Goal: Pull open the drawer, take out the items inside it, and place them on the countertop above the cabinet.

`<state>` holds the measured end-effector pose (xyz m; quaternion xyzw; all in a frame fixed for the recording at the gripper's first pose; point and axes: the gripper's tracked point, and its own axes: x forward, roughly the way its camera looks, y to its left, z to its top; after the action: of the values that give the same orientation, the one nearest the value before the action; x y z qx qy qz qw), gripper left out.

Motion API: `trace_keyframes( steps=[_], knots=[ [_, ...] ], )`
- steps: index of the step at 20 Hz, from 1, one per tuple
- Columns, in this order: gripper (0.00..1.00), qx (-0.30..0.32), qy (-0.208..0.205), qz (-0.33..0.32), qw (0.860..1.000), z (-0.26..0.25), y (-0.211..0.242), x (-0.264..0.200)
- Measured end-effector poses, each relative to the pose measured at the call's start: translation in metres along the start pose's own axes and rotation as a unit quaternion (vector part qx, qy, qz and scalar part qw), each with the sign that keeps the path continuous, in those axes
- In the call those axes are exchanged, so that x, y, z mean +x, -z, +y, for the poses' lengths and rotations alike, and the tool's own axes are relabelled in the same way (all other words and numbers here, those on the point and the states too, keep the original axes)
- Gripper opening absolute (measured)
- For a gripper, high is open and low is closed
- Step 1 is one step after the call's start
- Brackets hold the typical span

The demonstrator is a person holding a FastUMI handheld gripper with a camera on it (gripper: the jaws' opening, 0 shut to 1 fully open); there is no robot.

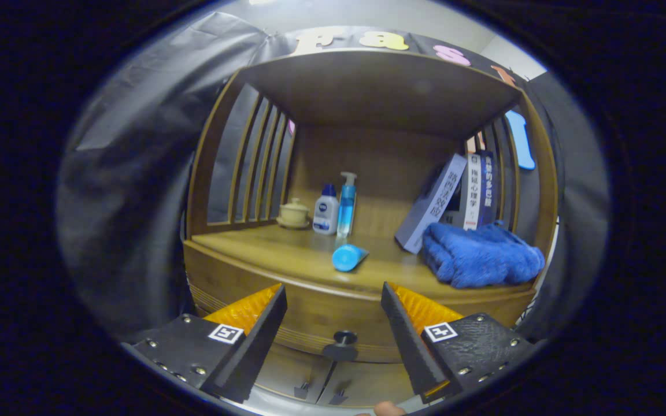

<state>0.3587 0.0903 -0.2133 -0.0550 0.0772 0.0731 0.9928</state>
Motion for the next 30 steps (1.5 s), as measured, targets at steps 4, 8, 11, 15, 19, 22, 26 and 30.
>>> trace_keyframes(
  steps=[4, 8, 11, 15, 19, 22, 26, 30],
  knots=[
    [0.98, 0.022, -0.007, -0.007, 1.000, -0.072, -0.020, -0.029],
    [0.98, 0.052, 0.009, -0.013, 0.999, -0.153, -0.028, -0.067],
    [0.98, 0.059, 0.026, -0.038, 0.997, -0.204, -0.034, -0.106],
    [0.98, 0.088, 0.047, -0.058, 0.993, -0.246, -0.023, -0.159],
    [1.00, 0.108, 0.077, -0.045, 0.990, -0.270, -0.002, -0.203],
    [1.00, 0.121, 0.091, -0.044, 0.988, -0.271, 0.007, -0.229],
    [1.00, 0.100, 0.098, -0.032, 0.990, -0.269, 0.025, -0.242],
    [1.00, 0.088, 0.093, -0.009, 0.992, -0.264, 0.042, -0.246]
  ],
)
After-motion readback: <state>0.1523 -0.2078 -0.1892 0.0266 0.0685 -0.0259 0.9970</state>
